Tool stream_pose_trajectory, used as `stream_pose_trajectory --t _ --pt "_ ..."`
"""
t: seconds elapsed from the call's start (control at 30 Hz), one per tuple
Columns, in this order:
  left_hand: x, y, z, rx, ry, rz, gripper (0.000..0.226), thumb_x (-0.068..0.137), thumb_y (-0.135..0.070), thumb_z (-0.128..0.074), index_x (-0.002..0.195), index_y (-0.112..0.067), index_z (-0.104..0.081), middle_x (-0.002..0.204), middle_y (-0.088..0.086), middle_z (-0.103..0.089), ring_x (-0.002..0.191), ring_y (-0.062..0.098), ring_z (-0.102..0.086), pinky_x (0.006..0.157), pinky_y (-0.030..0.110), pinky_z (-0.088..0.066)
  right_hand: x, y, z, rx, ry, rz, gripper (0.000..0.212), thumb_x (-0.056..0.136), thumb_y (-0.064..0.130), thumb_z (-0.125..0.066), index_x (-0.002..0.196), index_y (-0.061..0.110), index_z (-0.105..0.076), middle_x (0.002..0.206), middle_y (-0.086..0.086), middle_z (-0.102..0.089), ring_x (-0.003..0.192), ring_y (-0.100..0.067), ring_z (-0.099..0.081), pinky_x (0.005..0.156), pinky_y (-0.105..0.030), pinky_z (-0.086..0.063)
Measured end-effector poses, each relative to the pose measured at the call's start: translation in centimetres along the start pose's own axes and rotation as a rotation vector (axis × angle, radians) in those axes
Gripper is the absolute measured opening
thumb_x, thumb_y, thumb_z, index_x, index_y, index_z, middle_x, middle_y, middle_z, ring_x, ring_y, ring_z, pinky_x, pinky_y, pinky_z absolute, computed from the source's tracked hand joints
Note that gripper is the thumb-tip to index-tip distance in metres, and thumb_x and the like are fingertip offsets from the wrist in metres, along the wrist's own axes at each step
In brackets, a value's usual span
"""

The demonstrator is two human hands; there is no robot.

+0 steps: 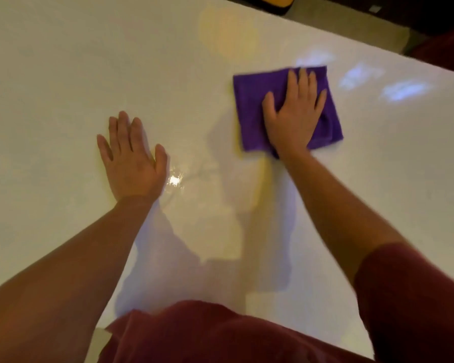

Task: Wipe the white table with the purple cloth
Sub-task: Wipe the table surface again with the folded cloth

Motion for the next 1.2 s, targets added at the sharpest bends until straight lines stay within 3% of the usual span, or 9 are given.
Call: stream_pose_trajectory --t 0.13,0.23,0.57,0.73,0.97,1.2 --pt "-0.1 0.0 -0.1 0.01 0.004 0.0 0.069 0.101 -0.046 -0.036 0.159 -0.009 -0.03 0.171 0.011 -0.021 0.16 0.029 -0.013 0.129 0.054 -0.008 5.3 -1.2 0.2 0.02 0.017 0.01 0.074 0.104 0.057 -0.033 0.166 0.017 -0.032 0.176 -0.005 -0.026 0.164 -0.025 -0.016 0.133 -0.052 -0.005" --pt "-0.1 0.1 0.2 0.011 0.0 0.001 0.069 0.101 -0.045 -0.037 0.159 -0.009 -0.03 0.171 0.011 -0.021 0.16 0.029 -0.013 0.129 0.054 -0.007 3.0 -1.9 0.3 -0.005 0.016 -0.004 0.074 0.104 0.056 -0.032 0.167 0.017 -0.031 0.176 -0.006 -0.025 0.164 -0.026 -0.016 0.133 -0.052 -0.005" --pt "-0.3 -0.4 0.7 -0.015 -0.016 0.005 0.068 0.1 -0.042 -0.039 0.158 -0.007 -0.03 0.17 0.014 -0.023 0.159 0.031 -0.014 0.128 0.055 -0.008 -26.0 -8.5 1.6 -0.025 0.029 -0.017 0.072 0.103 0.051 -0.044 0.162 0.01 -0.039 0.173 -0.01 -0.031 0.164 -0.029 -0.02 0.132 -0.059 -0.015" --pt "-0.4 -0.3 0.6 -0.025 -0.039 -0.001 0.068 0.099 -0.043 -0.04 0.158 -0.008 -0.031 0.17 0.012 -0.024 0.159 0.031 -0.015 0.129 0.054 -0.008 -20.6 -10.8 2.5 -0.021 -0.03 -0.03 0.072 0.098 0.049 -0.049 0.159 0.01 -0.047 0.169 -0.012 -0.04 0.16 -0.032 -0.03 0.131 -0.058 -0.017" --pt "-0.5 0.0 0.1 -0.021 -0.089 -0.002 0.066 0.1 -0.044 -0.041 0.156 -0.011 -0.034 0.169 0.01 -0.027 0.158 0.029 -0.018 0.128 0.054 -0.01 -7.9 -19.2 4.3 -0.014 -0.033 -0.277 0.079 0.098 0.057 -0.03 0.165 0.016 -0.034 0.175 -0.007 -0.026 0.164 -0.028 -0.017 0.132 -0.056 -0.008" --pt "-0.5 0.5 -0.6 -0.029 -0.161 -0.034 0.063 0.1 -0.043 -0.043 0.154 -0.012 -0.033 0.166 0.011 -0.03 0.157 0.03 -0.02 0.126 0.055 -0.011 -16.1 -22.0 4.7 -0.061 -0.094 -0.621 0.067 0.105 0.057 -0.034 0.167 0.031 -0.031 0.178 -0.011 -0.014 0.165 -0.035 -0.004 0.129 -0.068 -0.005"
Point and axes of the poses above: each hand's wrist, its own x-axis towards the middle knuckle, its own z-axis out of the back of the hand, y = z × x, the point moved 6 cm from there along x, towards the middle knuckle
